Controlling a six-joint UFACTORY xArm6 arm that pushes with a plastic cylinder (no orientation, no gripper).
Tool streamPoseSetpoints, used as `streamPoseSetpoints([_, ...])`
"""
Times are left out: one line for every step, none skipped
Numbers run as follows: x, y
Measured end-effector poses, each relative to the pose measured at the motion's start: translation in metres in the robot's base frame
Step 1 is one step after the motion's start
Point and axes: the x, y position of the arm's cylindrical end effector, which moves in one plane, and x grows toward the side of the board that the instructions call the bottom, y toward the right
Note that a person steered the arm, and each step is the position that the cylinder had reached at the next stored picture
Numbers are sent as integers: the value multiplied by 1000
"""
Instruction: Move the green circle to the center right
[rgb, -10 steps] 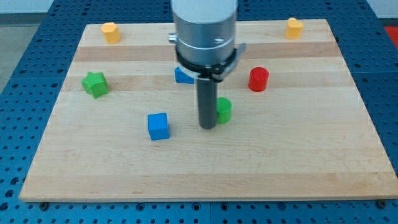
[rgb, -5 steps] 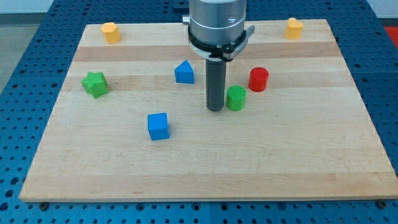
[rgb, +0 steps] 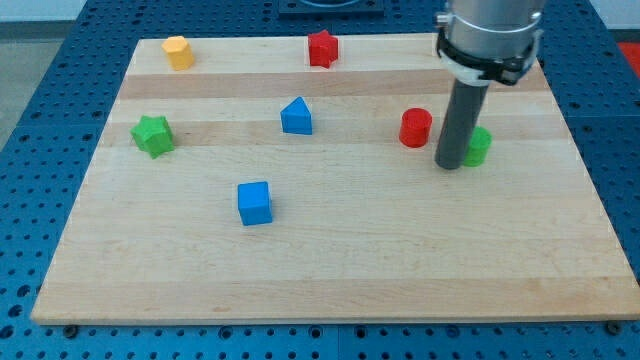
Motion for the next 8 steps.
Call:
streamPoseSetpoints([0, 15])
streamPoseSetpoints([-1, 31])
streamPoseSetpoints([4, 39])
streamPoseSetpoints([5, 52])
streamPoseSetpoints([3, 54])
streamPoseSetpoints([3, 55])
streamPoseSetpoints([3, 55])
streamPoseSetpoints([1, 55])
